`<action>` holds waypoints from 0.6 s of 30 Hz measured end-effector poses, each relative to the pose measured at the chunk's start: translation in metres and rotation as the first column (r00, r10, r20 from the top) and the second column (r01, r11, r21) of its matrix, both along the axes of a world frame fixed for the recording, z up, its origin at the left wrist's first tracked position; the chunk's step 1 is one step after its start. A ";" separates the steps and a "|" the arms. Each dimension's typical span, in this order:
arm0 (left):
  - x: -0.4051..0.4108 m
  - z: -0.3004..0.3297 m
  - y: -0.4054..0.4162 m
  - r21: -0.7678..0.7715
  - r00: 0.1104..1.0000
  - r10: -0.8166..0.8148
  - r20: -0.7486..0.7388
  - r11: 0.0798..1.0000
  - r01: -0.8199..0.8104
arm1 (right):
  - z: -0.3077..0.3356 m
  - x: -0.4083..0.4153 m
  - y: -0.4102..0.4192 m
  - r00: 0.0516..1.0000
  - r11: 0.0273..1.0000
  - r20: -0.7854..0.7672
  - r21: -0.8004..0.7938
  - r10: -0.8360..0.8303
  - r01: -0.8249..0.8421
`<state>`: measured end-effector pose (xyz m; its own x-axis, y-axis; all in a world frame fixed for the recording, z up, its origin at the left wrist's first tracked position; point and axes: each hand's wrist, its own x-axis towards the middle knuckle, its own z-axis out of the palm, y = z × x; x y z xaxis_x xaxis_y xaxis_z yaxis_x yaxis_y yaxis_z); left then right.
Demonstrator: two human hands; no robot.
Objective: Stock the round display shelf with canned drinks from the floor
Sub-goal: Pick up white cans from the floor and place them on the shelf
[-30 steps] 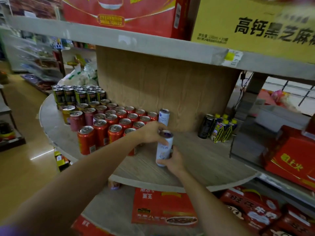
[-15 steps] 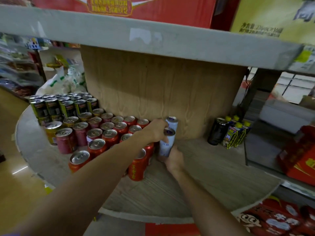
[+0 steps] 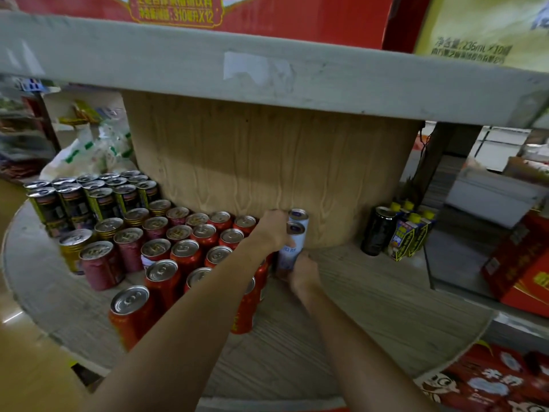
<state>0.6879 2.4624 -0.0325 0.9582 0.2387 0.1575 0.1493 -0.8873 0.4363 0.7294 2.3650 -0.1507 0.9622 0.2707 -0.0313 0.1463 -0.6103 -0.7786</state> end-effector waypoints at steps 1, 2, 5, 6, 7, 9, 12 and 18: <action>-0.002 0.001 -0.001 -0.004 1.000 0.009 0.000 1.000 -0.009 | 0.002 -0.001 0.001 1.000 1.000 -0.032 0.021 0.000 0.000; -0.004 0.001 -0.003 -0.010 1.000 0.019 0.003 1.000 -0.019 | 0.002 0.003 0.001 0.999 0.999 -0.048 0.041 0.008 -0.006; -0.010 0.002 -0.008 -0.038 0.999 0.045 0.014 0.998 -0.045 | 0.015 -0.004 -0.005 0.994 0.998 -0.107 0.064 0.016 -0.009; -0.013 0.003 -0.010 -0.042 0.998 0.059 0.013 0.997 -0.058 | 0.019 -0.008 -0.009 0.994 0.998 -0.108 0.065 0.022 -0.015; -0.016 0.004 -0.012 -0.038 0.997 0.072 0.015 0.997 -0.071 | 0.022 -0.012 -0.012 0.994 0.998 -0.103 0.059 0.030 -0.024; -0.020 0.005 -0.016 -0.044 0.993 0.109 0.033 0.993 -0.108 | 0.029 -0.021 -0.021 0.996 0.999 -0.074 0.029 0.046 -0.044; -0.029 0.007 -0.020 -0.123 0.977 0.196 0.086 0.975 -0.185 | 0.035 -0.030 -0.036 0.996 0.995 0.042 -0.059 0.084 -0.081; -0.050 0.011 -0.037 -0.123 0.971 0.208 0.119 0.973 -0.193 | 0.041 -0.045 -0.085 0.982 0.987 0.106 -0.065 0.156 -0.150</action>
<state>0.6381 2.4250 -0.0216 0.8618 0.4469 0.2401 0.2547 -0.7904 0.5572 0.6842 2.2802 -0.1099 0.9078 0.4160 0.0536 0.3248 -0.6164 -0.7173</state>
